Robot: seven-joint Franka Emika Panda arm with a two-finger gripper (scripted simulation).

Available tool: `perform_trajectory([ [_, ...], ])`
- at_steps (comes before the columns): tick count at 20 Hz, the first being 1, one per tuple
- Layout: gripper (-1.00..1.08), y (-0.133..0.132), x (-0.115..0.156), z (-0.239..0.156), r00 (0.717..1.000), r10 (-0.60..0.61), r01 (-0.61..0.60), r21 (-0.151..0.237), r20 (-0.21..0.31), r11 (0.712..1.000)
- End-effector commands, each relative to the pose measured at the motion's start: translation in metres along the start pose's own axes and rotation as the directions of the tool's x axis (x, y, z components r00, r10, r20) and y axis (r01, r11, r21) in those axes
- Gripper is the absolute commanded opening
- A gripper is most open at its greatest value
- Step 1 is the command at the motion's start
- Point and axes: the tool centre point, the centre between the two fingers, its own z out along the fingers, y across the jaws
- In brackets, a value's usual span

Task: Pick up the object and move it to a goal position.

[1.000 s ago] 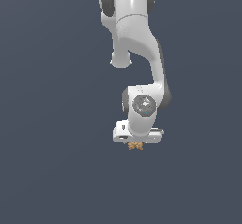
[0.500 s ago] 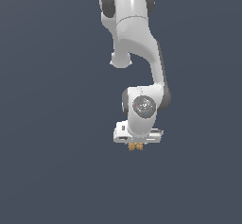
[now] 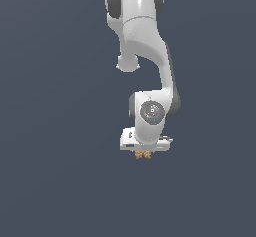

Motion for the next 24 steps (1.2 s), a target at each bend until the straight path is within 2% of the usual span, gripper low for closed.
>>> perform_trajectory([
  [1,-1.0,0.003,-0.002,-0.001,1.0,0.0,0.0,0.0,0.0,1.0],
  [12,-1.0,0.034,-0.031,-0.014,1.0,0.001,-0.001,0.0,-0.001,1.0],
  [24,-1.0,0.106,-0.096,-0.042,1.0,0.001,-0.001,0.0,-0.001,1.0],
])
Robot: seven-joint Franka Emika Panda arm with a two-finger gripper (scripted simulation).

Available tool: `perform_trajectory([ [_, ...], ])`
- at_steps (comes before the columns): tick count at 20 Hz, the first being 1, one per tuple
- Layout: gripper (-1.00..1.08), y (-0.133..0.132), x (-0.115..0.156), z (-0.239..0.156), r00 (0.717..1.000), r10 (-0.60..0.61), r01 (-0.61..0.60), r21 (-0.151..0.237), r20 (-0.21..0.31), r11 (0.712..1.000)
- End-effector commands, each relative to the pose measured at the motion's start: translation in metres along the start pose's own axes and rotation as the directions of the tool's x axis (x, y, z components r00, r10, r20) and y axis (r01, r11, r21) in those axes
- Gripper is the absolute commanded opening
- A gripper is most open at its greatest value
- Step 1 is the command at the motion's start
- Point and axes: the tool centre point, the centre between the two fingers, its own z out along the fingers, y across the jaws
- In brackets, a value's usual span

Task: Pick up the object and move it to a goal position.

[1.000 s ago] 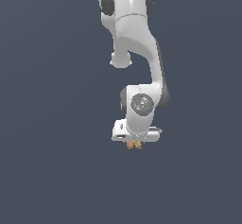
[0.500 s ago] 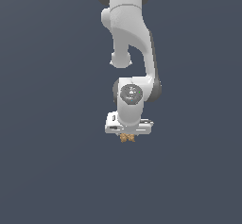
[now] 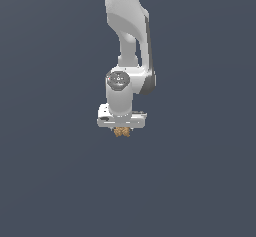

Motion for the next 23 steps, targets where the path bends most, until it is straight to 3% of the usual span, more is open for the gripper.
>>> perform_trajectory([
  [1,-1.0,0.018,-0.016,-0.007,1.0,0.0,0.0,0.0,-0.001,1.0],
  [14,-1.0,0.104,-0.09,-0.041,1.0,0.001,-0.001,0.0,-0.001,1.0],
  [23,-1.0,0.125,-0.106,-0.05,1.0,0.0,0.0,0.0,-0.001,1.0],
])
